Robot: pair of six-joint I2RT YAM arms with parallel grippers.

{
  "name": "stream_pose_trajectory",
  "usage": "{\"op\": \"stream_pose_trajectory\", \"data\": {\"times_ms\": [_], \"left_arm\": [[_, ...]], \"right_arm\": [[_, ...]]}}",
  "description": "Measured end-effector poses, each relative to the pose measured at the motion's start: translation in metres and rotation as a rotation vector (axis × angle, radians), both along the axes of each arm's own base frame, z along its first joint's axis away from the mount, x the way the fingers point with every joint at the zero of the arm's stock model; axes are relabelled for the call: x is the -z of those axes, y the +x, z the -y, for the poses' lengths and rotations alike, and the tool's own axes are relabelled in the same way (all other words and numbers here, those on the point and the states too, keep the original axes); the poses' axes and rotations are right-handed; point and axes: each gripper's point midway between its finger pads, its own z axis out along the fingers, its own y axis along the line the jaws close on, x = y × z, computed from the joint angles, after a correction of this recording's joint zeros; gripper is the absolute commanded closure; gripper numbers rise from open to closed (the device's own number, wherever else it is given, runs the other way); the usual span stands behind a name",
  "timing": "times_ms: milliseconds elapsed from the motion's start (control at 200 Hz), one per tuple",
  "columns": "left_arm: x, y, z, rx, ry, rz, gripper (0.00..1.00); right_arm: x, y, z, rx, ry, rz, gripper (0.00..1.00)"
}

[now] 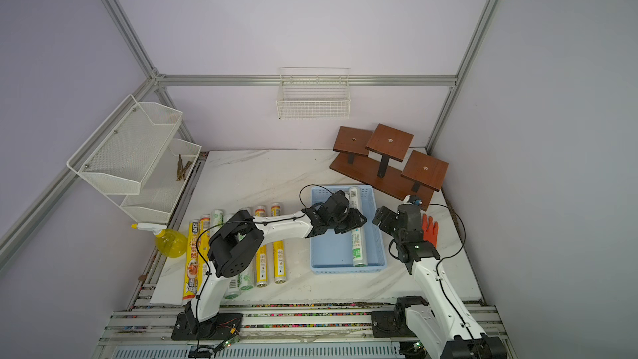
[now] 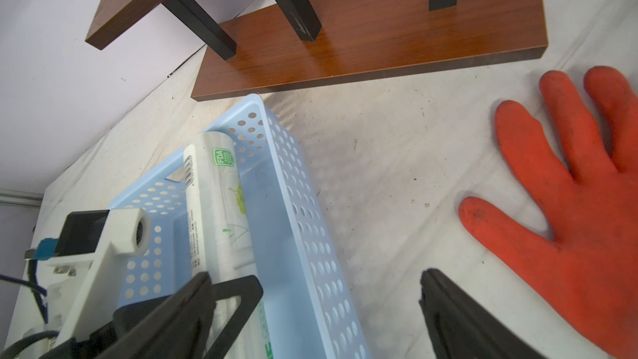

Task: Put the plastic wrap into the basket
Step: Place the plastic wrap in the basket.

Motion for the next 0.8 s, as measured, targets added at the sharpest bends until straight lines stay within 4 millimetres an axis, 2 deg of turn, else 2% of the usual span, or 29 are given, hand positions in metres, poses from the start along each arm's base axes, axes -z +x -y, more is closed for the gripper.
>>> {"op": "stream_pose_trajectory", "data": {"times_ms": [190, 360, 450, 665, 800], "left_arm": [[0.011, -0.002, 0.008, 0.001, 0.015, -0.026, 0.72], [0.024, -0.004, 0.012, -0.009, 0.029, -0.06, 0.55], [0.031, -0.004, 0.012, -0.017, 0.046, -0.084, 0.55], [0.025, -0.002, 0.016, -0.017, 0.042, -0.093, 0.46], [0.027, -0.003, 0.017, -0.014, 0.051, -0.106, 0.39]], "right_arm": [[0.007, 0.001, 0.0, 0.002, 0.007, -0.021, 0.03], [0.018, 0.0, 0.0, 0.003, 0.013, -0.052, 0.03], [0.022, 0.0, -0.001, -0.002, 0.016, -0.063, 0.03], [0.021, 0.001, -0.001, -0.001, 0.016, -0.058, 0.03], [0.02, 0.001, 0.001, 0.005, 0.016, -0.053, 0.03]]}}
